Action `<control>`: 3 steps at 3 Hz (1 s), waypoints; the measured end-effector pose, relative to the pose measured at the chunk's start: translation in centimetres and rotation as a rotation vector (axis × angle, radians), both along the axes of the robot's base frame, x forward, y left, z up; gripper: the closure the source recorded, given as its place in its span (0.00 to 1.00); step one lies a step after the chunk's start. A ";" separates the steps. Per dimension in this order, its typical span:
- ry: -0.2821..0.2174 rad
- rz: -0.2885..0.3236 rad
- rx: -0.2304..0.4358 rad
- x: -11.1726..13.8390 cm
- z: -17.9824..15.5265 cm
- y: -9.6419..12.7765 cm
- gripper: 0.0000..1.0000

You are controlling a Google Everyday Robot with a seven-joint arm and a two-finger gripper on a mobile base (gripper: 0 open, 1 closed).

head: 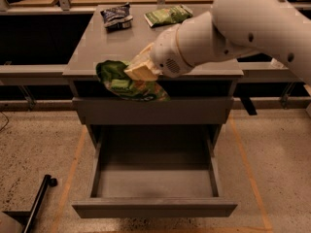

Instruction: Place green rice chip bag into middle drawer

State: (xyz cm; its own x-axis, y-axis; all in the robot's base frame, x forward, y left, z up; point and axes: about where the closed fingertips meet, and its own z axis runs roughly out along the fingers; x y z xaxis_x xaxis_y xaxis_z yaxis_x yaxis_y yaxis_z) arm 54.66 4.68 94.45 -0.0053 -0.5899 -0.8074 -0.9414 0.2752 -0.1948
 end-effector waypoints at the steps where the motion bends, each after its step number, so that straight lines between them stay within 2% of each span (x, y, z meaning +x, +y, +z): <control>1: 0.158 -0.015 0.042 -1.8 -5.1 -1.5 1.00; 2: 0.164 -0.015 0.039 -1.6 -6.2 -1.2 1.00; 3: 0.189 -0.028 0.070 -1.3 -9.3 -1.4 1.00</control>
Offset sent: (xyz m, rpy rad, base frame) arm -0.0159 -0.0143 -0.0457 0.0384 0.1422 -0.0138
